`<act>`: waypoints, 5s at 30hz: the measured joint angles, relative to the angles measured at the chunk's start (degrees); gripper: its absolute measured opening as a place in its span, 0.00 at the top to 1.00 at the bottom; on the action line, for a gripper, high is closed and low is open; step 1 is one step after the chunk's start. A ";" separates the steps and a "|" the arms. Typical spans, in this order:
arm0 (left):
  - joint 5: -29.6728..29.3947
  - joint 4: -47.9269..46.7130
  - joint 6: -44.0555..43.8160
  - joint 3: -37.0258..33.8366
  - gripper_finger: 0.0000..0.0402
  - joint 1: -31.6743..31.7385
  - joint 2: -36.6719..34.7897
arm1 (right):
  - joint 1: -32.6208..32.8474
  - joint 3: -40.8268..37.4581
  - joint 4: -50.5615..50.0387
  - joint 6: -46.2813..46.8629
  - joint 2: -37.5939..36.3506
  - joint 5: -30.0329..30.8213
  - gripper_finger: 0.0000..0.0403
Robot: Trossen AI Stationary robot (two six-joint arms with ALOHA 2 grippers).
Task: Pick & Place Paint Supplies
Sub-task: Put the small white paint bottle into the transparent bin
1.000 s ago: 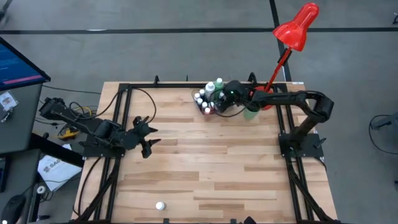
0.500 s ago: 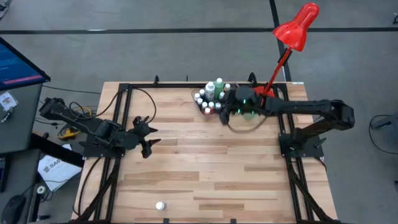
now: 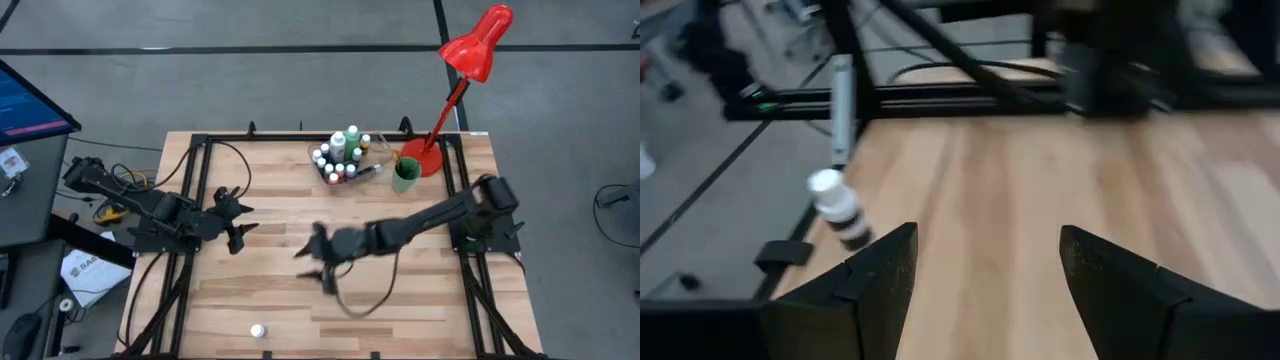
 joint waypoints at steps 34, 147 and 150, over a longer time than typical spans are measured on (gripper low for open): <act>-0.03 1.65 -0.15 0.00 0.48 -0.01 -0.02 | 7.20 58.95 -10.77 -8.66 49.12 -13.53 0.41; 41.40 37.73 21.05 -33.59 0.48 48.30 -37.09 | -54.91 -29.27 7.76 -8.57 -11.34 -11.43 0.68; 41.41 37.73 21.05 -33.59 0.48 48.28 -37.09 | -54.97 -29.17 8.42 -8.85 -10.67 -11.19 0.68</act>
